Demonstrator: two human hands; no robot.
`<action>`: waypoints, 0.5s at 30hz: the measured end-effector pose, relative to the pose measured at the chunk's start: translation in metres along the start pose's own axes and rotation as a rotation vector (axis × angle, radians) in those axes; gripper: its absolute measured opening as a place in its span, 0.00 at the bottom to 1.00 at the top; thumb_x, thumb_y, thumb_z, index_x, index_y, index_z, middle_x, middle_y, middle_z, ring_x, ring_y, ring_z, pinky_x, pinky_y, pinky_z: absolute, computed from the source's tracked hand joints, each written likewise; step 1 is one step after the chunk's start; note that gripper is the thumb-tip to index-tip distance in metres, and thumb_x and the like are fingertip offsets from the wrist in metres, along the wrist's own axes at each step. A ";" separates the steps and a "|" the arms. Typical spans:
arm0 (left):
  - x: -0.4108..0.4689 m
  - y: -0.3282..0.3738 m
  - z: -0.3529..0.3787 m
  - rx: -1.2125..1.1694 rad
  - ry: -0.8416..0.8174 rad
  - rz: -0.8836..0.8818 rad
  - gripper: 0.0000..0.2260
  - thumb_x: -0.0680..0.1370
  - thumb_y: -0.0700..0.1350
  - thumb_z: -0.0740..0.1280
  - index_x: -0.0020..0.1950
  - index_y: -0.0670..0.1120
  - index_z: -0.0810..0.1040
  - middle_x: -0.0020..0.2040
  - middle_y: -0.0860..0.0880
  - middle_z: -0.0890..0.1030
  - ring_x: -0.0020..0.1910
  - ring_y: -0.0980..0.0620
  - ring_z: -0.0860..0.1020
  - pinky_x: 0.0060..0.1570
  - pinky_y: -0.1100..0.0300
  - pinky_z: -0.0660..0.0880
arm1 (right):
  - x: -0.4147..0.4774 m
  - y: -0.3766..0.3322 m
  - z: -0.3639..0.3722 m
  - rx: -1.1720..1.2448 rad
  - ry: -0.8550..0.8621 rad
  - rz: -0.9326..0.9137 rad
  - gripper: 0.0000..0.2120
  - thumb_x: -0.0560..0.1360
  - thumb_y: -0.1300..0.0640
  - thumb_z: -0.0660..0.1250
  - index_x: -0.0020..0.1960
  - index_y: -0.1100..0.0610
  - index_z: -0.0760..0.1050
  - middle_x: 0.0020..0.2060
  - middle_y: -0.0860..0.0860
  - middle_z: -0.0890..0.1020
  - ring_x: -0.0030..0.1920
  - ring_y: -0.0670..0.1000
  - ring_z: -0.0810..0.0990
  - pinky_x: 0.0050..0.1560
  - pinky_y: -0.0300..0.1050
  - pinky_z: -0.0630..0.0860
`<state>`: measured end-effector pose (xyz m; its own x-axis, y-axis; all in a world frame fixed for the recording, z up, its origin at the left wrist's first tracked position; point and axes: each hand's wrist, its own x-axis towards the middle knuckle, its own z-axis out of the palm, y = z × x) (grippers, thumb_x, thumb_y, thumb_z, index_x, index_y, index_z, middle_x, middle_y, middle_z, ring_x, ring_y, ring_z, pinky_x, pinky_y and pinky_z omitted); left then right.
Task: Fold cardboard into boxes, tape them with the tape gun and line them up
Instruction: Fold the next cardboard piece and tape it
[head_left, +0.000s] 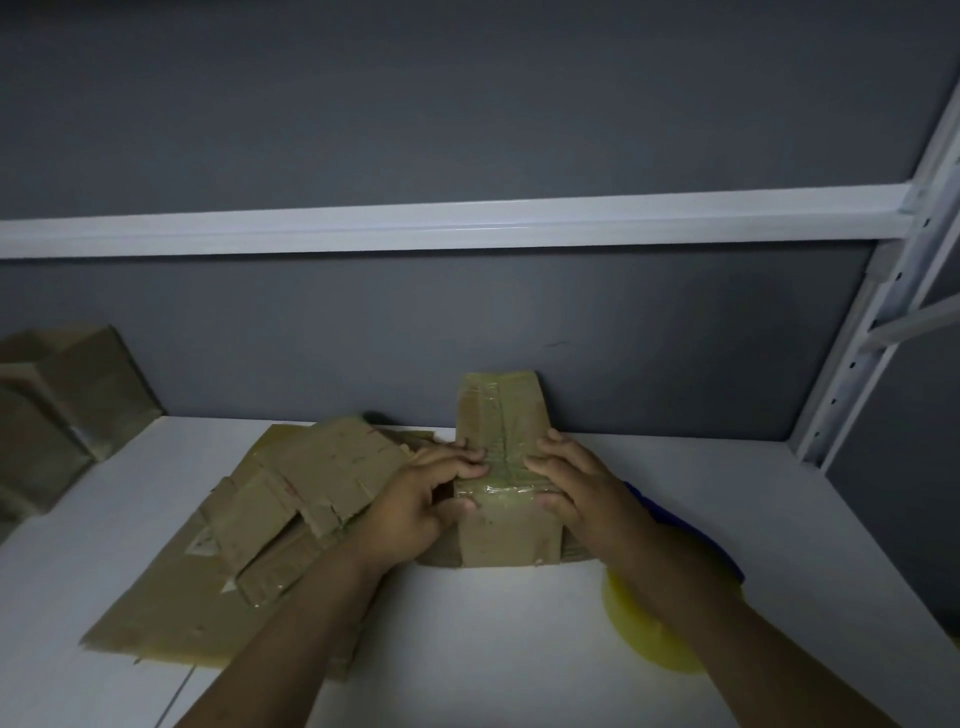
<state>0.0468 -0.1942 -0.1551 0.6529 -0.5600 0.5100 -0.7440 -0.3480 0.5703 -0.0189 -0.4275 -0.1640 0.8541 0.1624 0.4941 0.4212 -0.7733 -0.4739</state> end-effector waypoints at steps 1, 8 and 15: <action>0.001 0.000 -0.003 -0.011 -0.029 0.001 0.21 0.72 0.53 0.69 0.62 0.45 0.79 0.64 0.57 0.76 0.68 0.58 0.70 0.68 0.67 0.62 | 0.001 0.001 -0.004 0.038 -0.037 0.020 0.19 0.76 0.57 0.66 0.66 0.57 0.74 0.67 0.44 0.67 0.70 0.37 0.56 0.68 0.28 0.54; 0.000 0.044 0.033 0.157 0.035 0.064 0.21 0.72 0.59 0.68 0.60 0.50 0.82 0.59 0.58 0.79 0.61 0.64 0.70 0.65 0.74 0.60 | -0.007 0.030 -0.051 0.160 -0.129 0.046 0.19 0.76 0.64 0.66 0.66 0.53 0.74 0.65 0.41 0.72 0.69 0.35 0.63 0.68 0.27 0.57; 0.019 0.104 0.066 0.176 -0.029 0.391 0.14 0.78 0.52 0.65 0.59 0.48 0.82 0.56 0.51 0.83 0.54 0.55 0.75 0.56 0.65 0.68 | -0.019 0.069 -0.092 -0.175 -0.057 -0.071 0.30 0.64 0.79 0.69 0.62 0.59 0.74 0.61 0.51 0.76 0.69 0.53 0.67 0.72 0.44 0.63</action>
<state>-0.0271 -0.2904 -0.1282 0.3143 -0.6953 0.6464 -0.9493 -0.2269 0.2176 -0.0336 -0.5402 -0.1393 0.8418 0.2511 0.4778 0.4263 -0.8523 -0.3031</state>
